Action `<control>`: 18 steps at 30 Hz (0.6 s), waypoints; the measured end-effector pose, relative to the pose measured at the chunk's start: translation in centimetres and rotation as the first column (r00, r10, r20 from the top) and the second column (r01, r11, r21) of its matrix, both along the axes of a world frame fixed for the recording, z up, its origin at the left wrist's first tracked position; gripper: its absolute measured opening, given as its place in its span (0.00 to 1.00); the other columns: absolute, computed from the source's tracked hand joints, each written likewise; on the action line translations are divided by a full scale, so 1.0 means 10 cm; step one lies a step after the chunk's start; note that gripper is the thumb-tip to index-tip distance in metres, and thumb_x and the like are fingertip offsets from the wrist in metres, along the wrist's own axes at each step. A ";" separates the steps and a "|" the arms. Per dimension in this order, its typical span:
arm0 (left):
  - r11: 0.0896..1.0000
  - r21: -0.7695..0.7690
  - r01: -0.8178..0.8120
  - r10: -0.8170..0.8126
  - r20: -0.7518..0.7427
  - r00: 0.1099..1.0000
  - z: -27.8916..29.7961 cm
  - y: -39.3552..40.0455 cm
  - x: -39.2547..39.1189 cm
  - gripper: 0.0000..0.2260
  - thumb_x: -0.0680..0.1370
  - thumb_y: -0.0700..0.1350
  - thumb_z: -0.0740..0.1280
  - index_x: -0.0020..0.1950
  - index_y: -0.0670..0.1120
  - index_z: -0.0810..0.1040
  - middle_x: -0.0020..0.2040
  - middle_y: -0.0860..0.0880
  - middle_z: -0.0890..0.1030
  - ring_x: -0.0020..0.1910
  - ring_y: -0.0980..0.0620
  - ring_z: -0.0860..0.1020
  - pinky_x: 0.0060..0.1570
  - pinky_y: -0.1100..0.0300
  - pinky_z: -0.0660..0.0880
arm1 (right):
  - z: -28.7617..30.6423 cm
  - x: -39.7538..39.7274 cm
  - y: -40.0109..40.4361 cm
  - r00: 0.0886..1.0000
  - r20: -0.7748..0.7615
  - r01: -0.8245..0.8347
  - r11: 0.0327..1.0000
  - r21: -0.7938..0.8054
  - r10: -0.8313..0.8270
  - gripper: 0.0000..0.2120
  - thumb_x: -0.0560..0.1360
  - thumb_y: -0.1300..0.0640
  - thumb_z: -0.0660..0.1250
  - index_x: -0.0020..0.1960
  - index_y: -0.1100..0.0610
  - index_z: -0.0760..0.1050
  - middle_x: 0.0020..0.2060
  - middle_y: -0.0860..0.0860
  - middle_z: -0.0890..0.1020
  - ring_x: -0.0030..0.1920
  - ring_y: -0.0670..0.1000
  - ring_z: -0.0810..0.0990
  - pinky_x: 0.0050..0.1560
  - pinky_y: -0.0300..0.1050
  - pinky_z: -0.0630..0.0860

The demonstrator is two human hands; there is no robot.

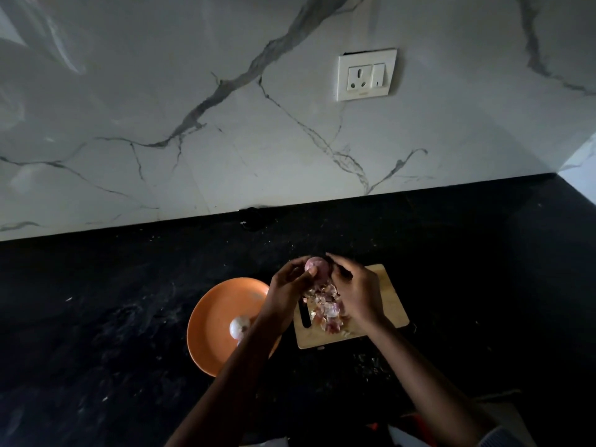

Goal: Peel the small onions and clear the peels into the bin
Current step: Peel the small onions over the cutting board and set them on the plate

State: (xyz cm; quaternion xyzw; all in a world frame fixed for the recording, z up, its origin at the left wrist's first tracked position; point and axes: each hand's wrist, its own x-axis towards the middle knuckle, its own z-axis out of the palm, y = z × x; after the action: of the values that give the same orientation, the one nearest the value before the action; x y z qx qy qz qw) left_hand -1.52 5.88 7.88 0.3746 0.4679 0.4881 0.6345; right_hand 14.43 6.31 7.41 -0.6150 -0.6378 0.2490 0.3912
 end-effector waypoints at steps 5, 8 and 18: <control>1.000 -0.002 0.030 -0.029 0.072 0.997 0.02 -0.01 -0.04 0.18 0.80 0.43 0.63 0.67 0.35 0.74 0.63 0.34 0.78 0.58 0.43 0.79 0.59 0.53 0.76 | -0.07 0.02 0.07 0.985 -0.110 0.110 0.978 -0.176 -0.131 0.16 0.80 0.56 0.66 0.68 0.54 0.77 0.61 0.51 0.83 0.58 0.48 0.82 0.53 0.37 0.80; 1.000 -0.014 0.017 -0.016 0.088 0.996 0.08 -0.02 -0.07 0.11 0.82 0.40 0.60 0.62 0.41 0.79 0.57 0.41 0.83 0.55 0.48 0.81 0.52 0.59 0.79 | -0.16 0.15 0.11 0.979 -0.056 0.177 0.949 -0.262 -0.198 0.15 0.81 0.53 0.65 0.67 0.53 0.78 0.59 0.51 0.83 0.51 0.45 0.82 0.46 0.36 0.78; 0.998 0.046 0.036 -0.032 -0.074 0.997 0.08 0.04 -0.15 0.06 0.79 0.37 0.67 0.54 0.45 0.79 0.47 0.51 0.87 0.48 0.55 0.84 0.46 0.63 0.79 | -0.05 0.30 0.12 0.994 0.085 -0.047 0.971 -0.235 0.068 0.16 0.79 0.50 0.68 0.66 0.52 0.78 0.58 0.45 0.81 0.57 0.44 0.80 0.49 0.29 0.71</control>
State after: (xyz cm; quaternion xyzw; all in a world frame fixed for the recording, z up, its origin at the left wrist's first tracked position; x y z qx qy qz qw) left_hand -3.04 6.28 8.65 0.4152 0.4728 0.4741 0.6159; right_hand 17.41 7.48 6.86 -0.6486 -0.6392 0.3046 0.2792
